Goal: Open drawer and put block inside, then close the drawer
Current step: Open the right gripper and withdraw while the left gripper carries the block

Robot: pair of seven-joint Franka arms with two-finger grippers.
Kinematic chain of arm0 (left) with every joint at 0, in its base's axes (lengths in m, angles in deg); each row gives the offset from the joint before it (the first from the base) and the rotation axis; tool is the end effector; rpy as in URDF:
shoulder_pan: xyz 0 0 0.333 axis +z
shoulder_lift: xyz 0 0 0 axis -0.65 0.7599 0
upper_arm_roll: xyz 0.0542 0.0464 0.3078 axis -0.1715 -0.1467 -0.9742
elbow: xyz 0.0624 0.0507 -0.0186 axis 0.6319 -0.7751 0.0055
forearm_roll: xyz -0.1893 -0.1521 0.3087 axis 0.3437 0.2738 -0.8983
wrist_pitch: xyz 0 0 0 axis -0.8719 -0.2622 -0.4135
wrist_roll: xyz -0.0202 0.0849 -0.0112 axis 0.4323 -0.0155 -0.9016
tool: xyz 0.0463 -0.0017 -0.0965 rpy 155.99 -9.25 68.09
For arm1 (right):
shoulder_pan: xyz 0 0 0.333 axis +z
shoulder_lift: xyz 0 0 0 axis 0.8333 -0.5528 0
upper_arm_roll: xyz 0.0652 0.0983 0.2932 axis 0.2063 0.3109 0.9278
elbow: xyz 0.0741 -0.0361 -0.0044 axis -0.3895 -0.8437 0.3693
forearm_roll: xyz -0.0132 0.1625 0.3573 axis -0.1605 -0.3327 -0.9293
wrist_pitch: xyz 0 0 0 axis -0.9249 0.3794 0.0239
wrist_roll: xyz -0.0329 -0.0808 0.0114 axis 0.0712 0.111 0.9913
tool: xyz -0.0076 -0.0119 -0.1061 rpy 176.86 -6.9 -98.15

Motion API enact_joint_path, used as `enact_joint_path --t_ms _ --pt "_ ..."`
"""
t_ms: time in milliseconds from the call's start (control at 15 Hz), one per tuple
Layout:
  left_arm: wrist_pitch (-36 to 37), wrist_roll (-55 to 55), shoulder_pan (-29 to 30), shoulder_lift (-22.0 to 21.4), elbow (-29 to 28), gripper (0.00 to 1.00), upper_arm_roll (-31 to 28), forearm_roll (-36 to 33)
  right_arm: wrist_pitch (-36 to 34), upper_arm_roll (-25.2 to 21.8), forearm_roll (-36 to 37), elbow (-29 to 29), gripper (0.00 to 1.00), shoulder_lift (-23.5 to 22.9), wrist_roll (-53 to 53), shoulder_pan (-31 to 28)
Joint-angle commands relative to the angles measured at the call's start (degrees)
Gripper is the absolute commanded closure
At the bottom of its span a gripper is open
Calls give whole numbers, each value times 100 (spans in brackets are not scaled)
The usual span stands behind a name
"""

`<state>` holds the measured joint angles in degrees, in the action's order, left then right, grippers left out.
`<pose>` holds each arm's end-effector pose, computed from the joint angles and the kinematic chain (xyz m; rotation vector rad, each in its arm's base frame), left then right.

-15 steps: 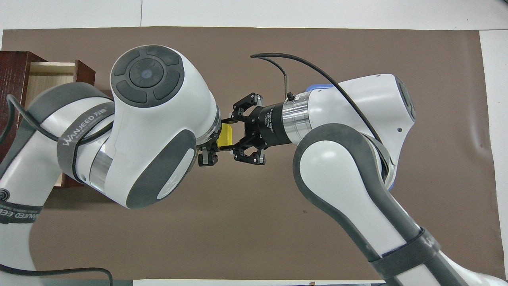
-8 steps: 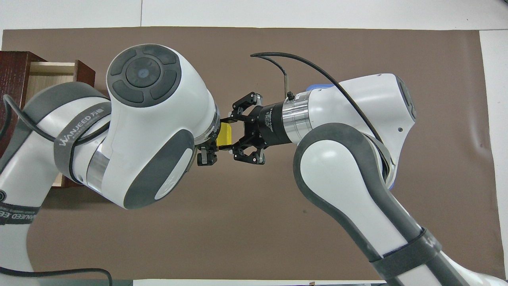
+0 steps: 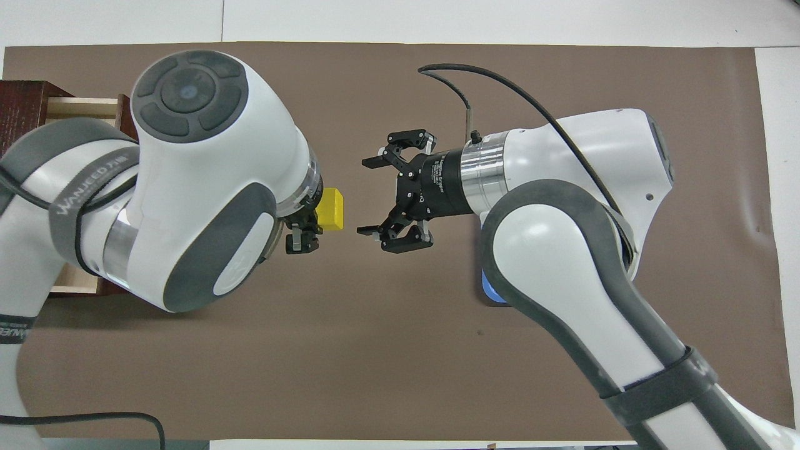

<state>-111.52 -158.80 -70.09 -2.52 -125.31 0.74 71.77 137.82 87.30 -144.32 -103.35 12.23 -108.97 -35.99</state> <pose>0.5206 -0.3236 0.5547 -2.2264 -2.1682 0.0868 0.5627 0.3069 0.5108 -1.5683 1.7819 0.8668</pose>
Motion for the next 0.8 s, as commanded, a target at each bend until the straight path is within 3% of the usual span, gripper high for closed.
enact_joint_path --t_ms 0,199,465,731 --pt "454 643 466 -234 -46 100 -19 -15 -635 8 855 366 0 10 -18 -698" --pt "762 1460 1037 -419 -125 100 -19 -252 -1760 8 2062 938 0 -69 988 -1341" --pt "702 2496 1871 -542 -353 100 -19 -533 -2921 -10 3143 1159 0 44 3439 -1912" --pt "317 3780 2698 -604 -607 100 -19 -568 -3643 -18 4006 1177 0 378 5717 -2255"
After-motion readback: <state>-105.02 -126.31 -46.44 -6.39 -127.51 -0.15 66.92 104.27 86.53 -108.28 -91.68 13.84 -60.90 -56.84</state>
